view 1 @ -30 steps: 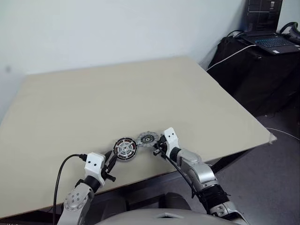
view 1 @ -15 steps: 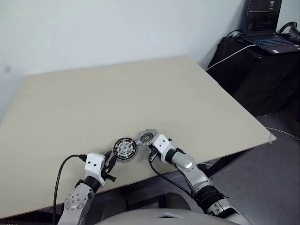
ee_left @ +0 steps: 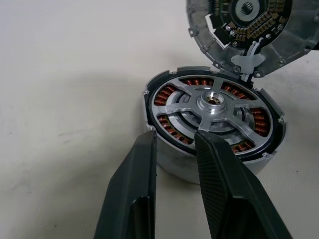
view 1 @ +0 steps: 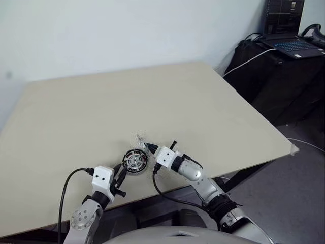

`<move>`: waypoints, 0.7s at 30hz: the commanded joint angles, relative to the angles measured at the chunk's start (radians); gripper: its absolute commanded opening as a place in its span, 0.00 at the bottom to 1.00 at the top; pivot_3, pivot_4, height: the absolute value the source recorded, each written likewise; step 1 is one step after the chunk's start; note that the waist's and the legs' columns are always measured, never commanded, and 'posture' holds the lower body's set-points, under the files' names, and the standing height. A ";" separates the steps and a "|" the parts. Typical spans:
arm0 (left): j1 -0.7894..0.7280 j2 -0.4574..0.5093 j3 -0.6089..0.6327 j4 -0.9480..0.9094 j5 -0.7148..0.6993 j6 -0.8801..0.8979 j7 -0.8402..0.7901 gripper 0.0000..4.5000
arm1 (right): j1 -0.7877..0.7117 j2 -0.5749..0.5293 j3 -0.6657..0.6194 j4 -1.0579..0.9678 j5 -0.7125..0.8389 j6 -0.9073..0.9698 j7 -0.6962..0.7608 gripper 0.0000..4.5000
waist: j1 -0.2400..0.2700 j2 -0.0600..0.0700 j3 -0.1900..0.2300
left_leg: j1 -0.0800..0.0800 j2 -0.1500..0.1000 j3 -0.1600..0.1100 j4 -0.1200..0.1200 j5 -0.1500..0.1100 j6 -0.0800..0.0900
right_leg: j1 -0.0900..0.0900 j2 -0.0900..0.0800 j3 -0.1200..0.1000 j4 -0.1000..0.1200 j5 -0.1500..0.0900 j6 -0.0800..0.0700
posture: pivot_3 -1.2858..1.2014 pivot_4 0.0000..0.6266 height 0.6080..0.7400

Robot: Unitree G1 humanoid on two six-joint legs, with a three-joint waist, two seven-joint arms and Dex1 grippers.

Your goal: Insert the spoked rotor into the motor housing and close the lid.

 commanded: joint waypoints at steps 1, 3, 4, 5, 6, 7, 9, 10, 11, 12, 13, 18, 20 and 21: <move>-0.015 -0.002 -0.003 -0.031 -0.003 -0.004 0.003 0.27 | -0.015 0.007 0.010 -0.058 0.013 -0.021 0.025 0.01 | 0.000 0.000 0.000 | 0.000 0.000 0.000 0.000 0.000 0.000 | 0.000 0.000 0.000 0.000 0.000 0.000 | 0.52 0.00 1.00; -0.010 -0.002 -0.002 -0.031 -0.004 -0.009 0.003 0.27 | -0.017 0.010 0.014 -0.058 0.020 -0.011 0.037 0.01 | 0.000 0.000 0.000 | 0.000 0.000 0.000 0.000 0.000 0.000 | 0.000 0.000 0.000 0.001 0.000 0.000 | 0.52 0.00 1.00; -0.008 -0.002 -0.001 -0.032 -0.004 -0.010 0.003 0.27 | -0.019 0.012 0.016 -0.056 0.020 -0.008 0.041 0.01 | 0.000 0.000 0.000 | 0.001 0.000 0.000 0.000 0.000 0.000 | 0.000 0.000 0.000 0.001 0.000 0.000 | 0.52 0.00 1.00; -0.004 -0.002 0.000 -0.035 -0.004 -0.012 0.004 0.27 | -0.022 0.015 0.019 -0.051 0.020 -0.004 0.045 0.01 | 0.000 0.000 0.000 | 0.001 0.000 0.000 0.000 0.000 0.000 | 0.000 0.000 0.000 0.001 0.000 0.000 | 0.52 0.00 1.00; 0.000 -0.002 0.001 -0.041 -0.004 -0.011 0.006 0.27 | -0.025 0.019 0.021 -0.046 0.018 -0.003 0.047 0.01 | 0.000 0.000 0.000 | 0.001 0.000 0.000 0.000 0.000 0.000 | 0.000 0.000 0.000 0.001 0.000 0.000 | 0.52 0.00 1.00; 0.004 -0.002 0.003 -0.048 -0.004 -0.011 0.009 0.27 | -0.029 0.021 0.024 -0.040 0.017 -0.002 0.052 0.01 | 0.000 0.000 0.000 | 0.001 0.000 0.000 0.000 0.000 0.000 | 0.000 0.000 0.001 0.001 0.000 0.000 | 0.52 0.00 1.00; 0.013 -0.003 0.008 -0.064 -0.005 -0.010 0.016 0.27 | -0.035 0.029 0.034 -0.029 0.016 0.000 0.064 0.01 | -0.002 0.000 0.000 | 0.001 0.000 0.000 0.000 0.000 0.000 | 0.000 0.000 0.001 0.001 0.000 0.000 | 0.52 0.00 1.00; 0.017 -0.004 0.010 -0.070 -0.006 -0.011 0.018 0.27 | -0.037 0.032 0.038 -0.024 0.016 0.000 0.069 0.01 | -0.002 0.000 0.000 | 0.001 0.000 0.000 0.000 0.000 0.000 | 0.000 0.000 0.001 0.001 0.000 0.000 | 0.52 0.00 1.00; 0.022 -0.004 0.011 -0.076 -0.008 -0.013 0.019 0.27 | -0.038 0.035 0.043 -0.018 0.014 0.000 0.073 0.01 | -0.003 -0.001 0.000 | 0.001 0.000 0.000 0.000 0.000 0.000 | 0.000 0.000 0.001 0.001 0.000 0.000 | 0.52 0.00 1.00; 0.026 -0.004 0.011 -0.080 -0.011 -0.014 0.020 0.27 | -0.039 0.038 0.046 -0.012 0.014 -0.001 0.076 0.01 | -0.004 -0.001 -0.001 | 0.001 0.000 0.000 0.000 0.000 0.000 | 0.000 0.000 0.001 0.001 0.000 0.000 | 0.52 0.00 1.00; 0.033 -0.003 0.010 -0.086 -0.012 -0.016 0.019 0.27 | -0.040 0.041 0.052 -0.007 0.013 -0.001 0.083 0.01 | -0.004 -0.001 -0.001 | 0.001 0.000 0.000 0.000 0.000 0.000 | 0.000 0.000 0.001 0.001 0.000 0.000 | 0.52 0.00 1.00; 0.071 0.009 -0.003 -0.108 -0.020 -0.003 -0.002 0.27 | -0.039 0.044 0.069 0.022 0.012 0.003 0.109 0.01 | -0.005 -0.001 -0.001 | 0.001 0.000 0.000 0.000 0.000 0.000 | 0.000 0.000 0.001 0.002 0.000 0.000 | 0.52 0.00 1.00; 0.084 0.015 -0.011 -0.113 -0.025 0.000 -0.019 0.27 | -0.038 0.043 0.068 0.020 0.011 0.000 0.105 0.01 | -0.005 -0.001 -0.001 | 0.001 0.000 0.000 0.000 0.000 0.000 | 0.000 0.000 0.001 0.002 0.000 0.000 | 0.52 0.00 1.00; 0.093 0.020 -0.019 -0.119 -0.032 0.003 -0.035 0.27 | -0.036 0.046 0.058 0.004 0.029 0.019 0.113 0.01 | -0.005 -0.001 -0.001 | 0.001 0.000 0.001 0.000 0.000 0.000 | 0.000 0.000 0.001 0.002 0.000 0.000 | 0.52 0.00 1.00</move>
